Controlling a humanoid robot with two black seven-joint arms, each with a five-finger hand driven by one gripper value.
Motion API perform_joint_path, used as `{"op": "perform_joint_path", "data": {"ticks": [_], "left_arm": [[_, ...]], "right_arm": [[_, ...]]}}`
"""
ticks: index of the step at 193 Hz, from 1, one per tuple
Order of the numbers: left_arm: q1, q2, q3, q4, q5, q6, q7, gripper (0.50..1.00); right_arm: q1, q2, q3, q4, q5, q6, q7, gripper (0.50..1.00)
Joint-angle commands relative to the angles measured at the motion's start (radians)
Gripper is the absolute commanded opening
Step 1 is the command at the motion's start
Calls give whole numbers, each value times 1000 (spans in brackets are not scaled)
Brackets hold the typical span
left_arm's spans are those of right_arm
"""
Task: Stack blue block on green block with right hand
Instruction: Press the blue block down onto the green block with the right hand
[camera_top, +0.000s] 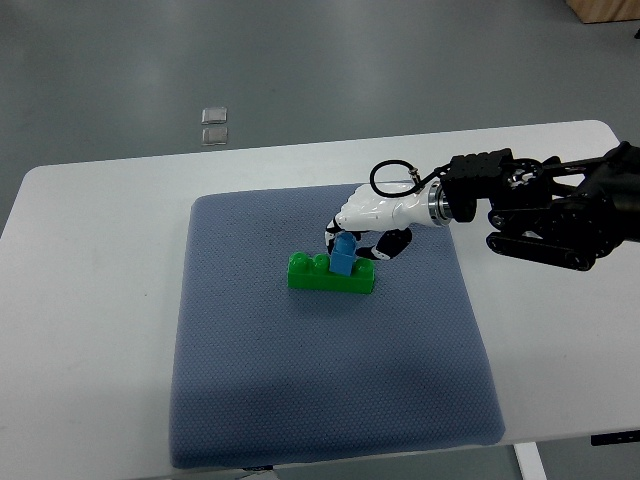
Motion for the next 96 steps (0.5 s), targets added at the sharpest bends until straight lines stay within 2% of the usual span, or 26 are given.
{"op": "perform_joint_path", "data": {"ticks": [1, 96], "left_arm": [[0, 0, 0, 0, 0, 0, 0, 1000], [0, 0, 0, 0, 0, 0, 0, 1000]], "right_arm": [[2, -1, 1, 2, 0, 0, 0, 549], [15, 5, 1, 14, -1, -2, 0, 549]]}}
